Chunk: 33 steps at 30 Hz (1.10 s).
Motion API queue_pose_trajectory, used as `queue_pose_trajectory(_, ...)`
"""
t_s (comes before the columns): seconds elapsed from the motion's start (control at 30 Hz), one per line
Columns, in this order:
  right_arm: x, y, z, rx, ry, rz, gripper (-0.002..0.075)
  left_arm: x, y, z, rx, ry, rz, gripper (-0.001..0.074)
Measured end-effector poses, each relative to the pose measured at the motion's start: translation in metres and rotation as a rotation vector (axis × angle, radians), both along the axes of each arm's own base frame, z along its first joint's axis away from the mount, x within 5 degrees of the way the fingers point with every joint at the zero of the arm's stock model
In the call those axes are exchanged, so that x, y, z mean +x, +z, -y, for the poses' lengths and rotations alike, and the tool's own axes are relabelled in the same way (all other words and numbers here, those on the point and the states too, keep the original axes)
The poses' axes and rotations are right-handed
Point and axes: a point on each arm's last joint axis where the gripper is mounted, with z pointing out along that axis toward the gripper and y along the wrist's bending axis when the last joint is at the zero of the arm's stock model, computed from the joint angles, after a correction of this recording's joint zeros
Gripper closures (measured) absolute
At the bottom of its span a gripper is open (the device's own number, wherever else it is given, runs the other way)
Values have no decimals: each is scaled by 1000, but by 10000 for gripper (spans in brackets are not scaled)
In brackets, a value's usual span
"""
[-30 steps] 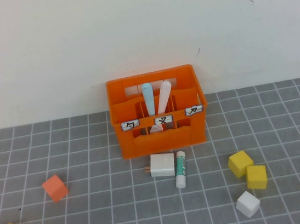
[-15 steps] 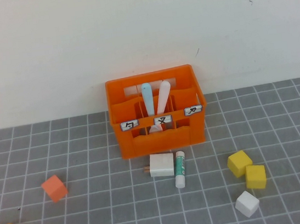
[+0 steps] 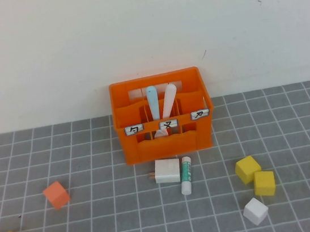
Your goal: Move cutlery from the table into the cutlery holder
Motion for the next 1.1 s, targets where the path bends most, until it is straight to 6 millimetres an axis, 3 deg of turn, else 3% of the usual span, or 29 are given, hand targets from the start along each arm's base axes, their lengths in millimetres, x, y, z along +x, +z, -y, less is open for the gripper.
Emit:
queue_pose_trajectory(0.37, 14, -41, 1, 83, -102, 20, 727, 0, 0, 0, -4, 1, 0, 735)
queue_pose_trajectory(0.53, 16, -71, 1, 193, -142, -63, 728, 0, 0, 0, -4, 1, 0, 735)
queue_pose_trajectory(1.1, 16, -74, 3, 284, -211, -82, 728, 0, 0, 0, -4, 1, 0, 735)
